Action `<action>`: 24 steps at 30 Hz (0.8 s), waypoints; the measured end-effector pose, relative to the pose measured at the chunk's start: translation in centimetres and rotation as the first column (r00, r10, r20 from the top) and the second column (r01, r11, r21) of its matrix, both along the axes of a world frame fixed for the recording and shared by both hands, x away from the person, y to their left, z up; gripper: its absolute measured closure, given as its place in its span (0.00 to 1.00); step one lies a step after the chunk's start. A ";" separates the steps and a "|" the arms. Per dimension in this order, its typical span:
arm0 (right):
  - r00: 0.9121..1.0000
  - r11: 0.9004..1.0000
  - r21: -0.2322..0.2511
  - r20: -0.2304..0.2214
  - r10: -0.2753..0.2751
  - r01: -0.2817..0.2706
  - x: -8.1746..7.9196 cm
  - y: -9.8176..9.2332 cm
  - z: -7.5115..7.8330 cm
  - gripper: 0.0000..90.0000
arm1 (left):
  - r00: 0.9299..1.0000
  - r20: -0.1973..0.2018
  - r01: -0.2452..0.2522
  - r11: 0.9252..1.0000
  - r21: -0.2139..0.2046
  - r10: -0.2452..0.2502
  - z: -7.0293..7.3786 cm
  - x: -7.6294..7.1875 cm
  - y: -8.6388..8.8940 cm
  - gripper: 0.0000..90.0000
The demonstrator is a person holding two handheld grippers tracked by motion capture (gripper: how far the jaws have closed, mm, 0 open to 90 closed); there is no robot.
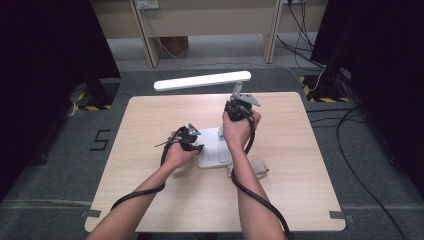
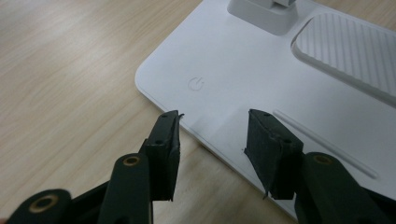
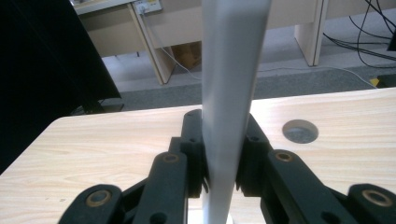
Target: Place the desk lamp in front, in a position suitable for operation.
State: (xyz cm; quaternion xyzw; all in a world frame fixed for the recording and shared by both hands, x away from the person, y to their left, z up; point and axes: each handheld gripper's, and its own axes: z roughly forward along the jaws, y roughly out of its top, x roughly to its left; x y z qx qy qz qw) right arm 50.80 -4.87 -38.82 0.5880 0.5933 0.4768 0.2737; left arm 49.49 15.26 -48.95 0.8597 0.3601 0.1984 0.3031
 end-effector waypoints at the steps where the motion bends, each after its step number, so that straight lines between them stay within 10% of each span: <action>1: 1.000 1.000 -0.001 0.002 -0.002 0.002 -0.2 0.2 -0.1 0.85 | 1.000 0.000 -0.002 1.000 0.002 0.002 0.0 -0.1 0.2 0.60; 24: 0.993 0.990 -0.078 0.008 0.116 -0.115 -6.4 0.5 0.0 0.81 | 0.999 0.011 0.031 0.999 0.013 -0.031 -0.1 -4.4 2.0 0.65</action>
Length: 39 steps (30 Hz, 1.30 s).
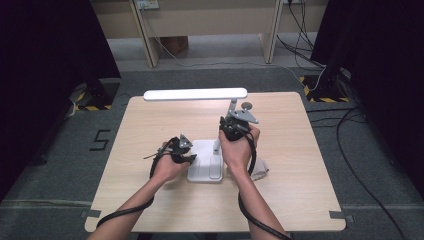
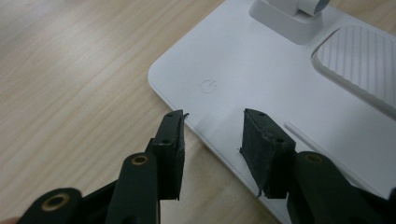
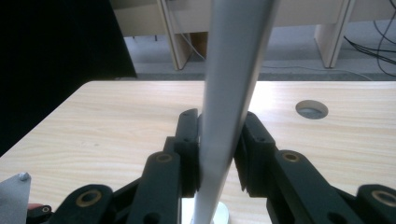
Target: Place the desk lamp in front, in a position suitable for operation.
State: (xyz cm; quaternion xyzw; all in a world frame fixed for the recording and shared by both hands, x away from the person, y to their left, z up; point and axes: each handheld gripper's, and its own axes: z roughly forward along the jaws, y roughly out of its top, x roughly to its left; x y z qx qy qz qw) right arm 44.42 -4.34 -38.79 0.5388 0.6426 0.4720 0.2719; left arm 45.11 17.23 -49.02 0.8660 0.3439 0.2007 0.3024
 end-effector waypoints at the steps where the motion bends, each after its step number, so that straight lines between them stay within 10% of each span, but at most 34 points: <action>1: 1.000 1.000 0.003 0.000 0.004 -0.004 -0.2 0.0 0.0 0.81 | 1.000 0.009 0.005 1.000 0.006 -0.005 0.0 -0.3 0.0 0.65; 32: 0.998 0.999 -0.038 0.048 0.038 -0.036 -6.2 -0.4 -0.4 0.79 | 0.993 0.054 0.106 0.993 0.060 -0.109 -0.1 -6.4 -0.1 0.67; 39: 0.991 0.989 -0.095 0.058 0.123 -0.117 -6.3 -1.0 -0.6 0.65 | 0.994 0.049 0.096 0.995 0.005 -0.096 0.0 -6.6 0.2 0.60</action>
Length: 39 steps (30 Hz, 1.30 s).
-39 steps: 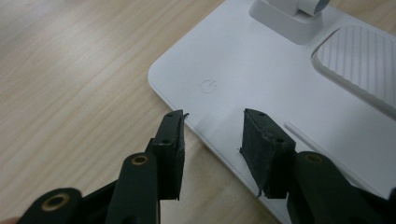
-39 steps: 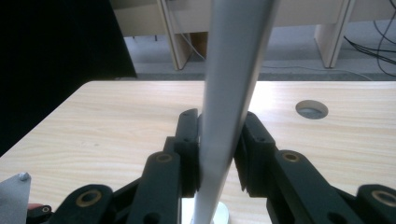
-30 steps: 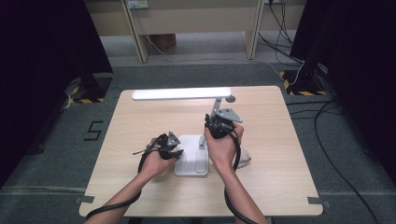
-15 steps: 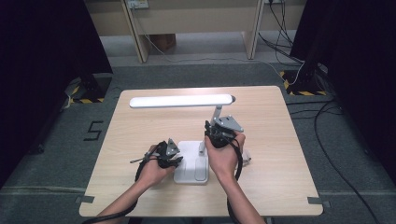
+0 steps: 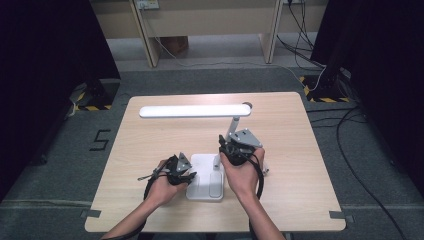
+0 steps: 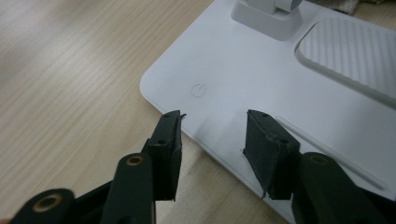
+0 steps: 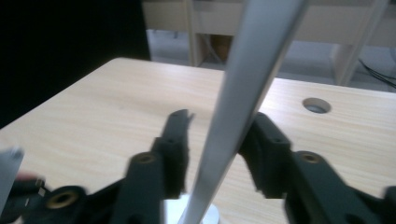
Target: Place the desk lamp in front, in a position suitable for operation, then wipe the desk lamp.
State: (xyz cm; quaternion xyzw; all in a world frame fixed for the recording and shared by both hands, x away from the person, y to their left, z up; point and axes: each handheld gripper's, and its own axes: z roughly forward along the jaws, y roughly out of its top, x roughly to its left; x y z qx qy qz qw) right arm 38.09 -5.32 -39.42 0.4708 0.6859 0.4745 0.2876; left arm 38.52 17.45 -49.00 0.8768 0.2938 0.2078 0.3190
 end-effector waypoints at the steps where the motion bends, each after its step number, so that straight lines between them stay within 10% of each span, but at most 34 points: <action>1: 1.000 1.000 -0.010 0.002 0.026 -0.026 -0.1 -0.2 -0.1 0.59 | 1.000 0.004 -0.007 1.000 -0.014 0.007 0.2 -0.1 0.1 0.58; 11: 0.980 0.978 -0.062 0.004 0.198 -0.197 -3.2 -4.6 -2.6 0.47 | 0.999 0.019 -0.037 0.993 -0.115 0.039 1.2 -1.8 2.0 0.48; 21: 0.994 0.996 -0.067 -0.099 0.050 -0.056 -4.9 -12.0 -7.5 0.49 | 0.999 0.029 -0.036 0.988 -0.152 0.041 1.7 -3.3 2.1 0.46; 39: 0.985 0.991 -0.133 -0.171 -0.024 0.001 -4.3 -14.1 -9.9 0.50 | 0.990 0.039 0.141 0.975 -0.170 -0.136 1.6 -3.3 -2.4 0.47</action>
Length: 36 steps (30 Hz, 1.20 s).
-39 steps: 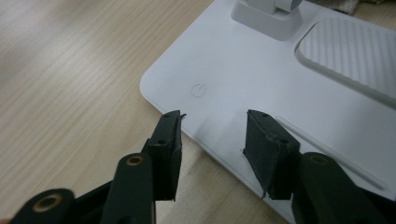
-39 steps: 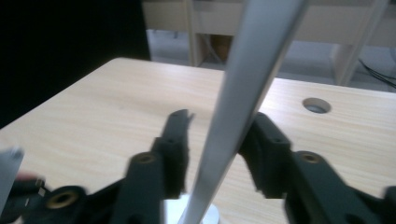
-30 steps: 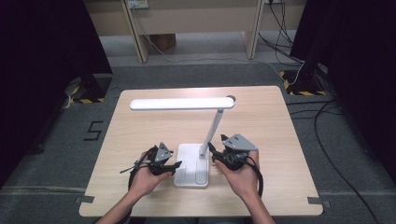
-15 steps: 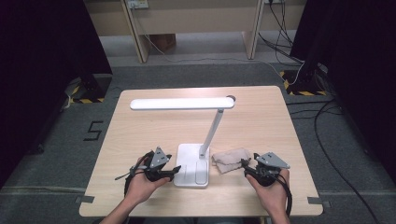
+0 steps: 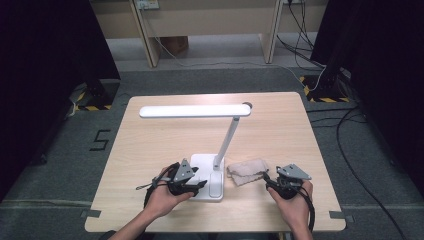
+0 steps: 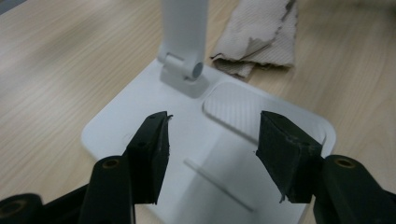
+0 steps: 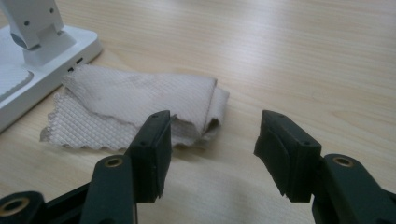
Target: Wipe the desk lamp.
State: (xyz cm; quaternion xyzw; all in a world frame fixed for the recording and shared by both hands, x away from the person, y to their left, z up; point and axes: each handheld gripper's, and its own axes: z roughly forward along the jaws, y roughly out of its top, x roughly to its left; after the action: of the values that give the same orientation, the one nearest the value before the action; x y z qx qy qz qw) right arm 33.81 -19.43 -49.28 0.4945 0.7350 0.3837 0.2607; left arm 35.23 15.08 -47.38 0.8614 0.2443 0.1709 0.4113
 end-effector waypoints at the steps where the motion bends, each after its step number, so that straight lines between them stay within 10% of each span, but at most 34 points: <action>1: 1.000 1.000 -0.004 -0.004 -0.005 0.005 -0.1 -0.2 0.0 0.49 | 1.000 -0.006 0.024 0.999 -0.022 -0.024 0.1 0.0 -0.7 0.47; 16: 1.000 1.000 -0.012 -0.026 -0.014 0.013 -0.2 -0.1 -0.4 0.48 | 0.987 0.019 0.160 0.987 0.019 -0.160 0.4 1.5 -7.2 0.44; 36: 0.999 1.000 0.006 -0.030 -0.018 0.018 -0.2 -0.4 -0.7 0.47 | 0.983 0.036 0.170 0.970 0.172 -0.179 -1.5 3.3 -13.3 0.39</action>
State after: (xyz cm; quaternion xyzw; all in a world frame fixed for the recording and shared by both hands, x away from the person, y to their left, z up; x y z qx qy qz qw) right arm 33.66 -19.80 -50.00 0.5077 0.7332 0.3762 0.2514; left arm 38.54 1.81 -48.90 0.9065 0.1415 0.1762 0.3565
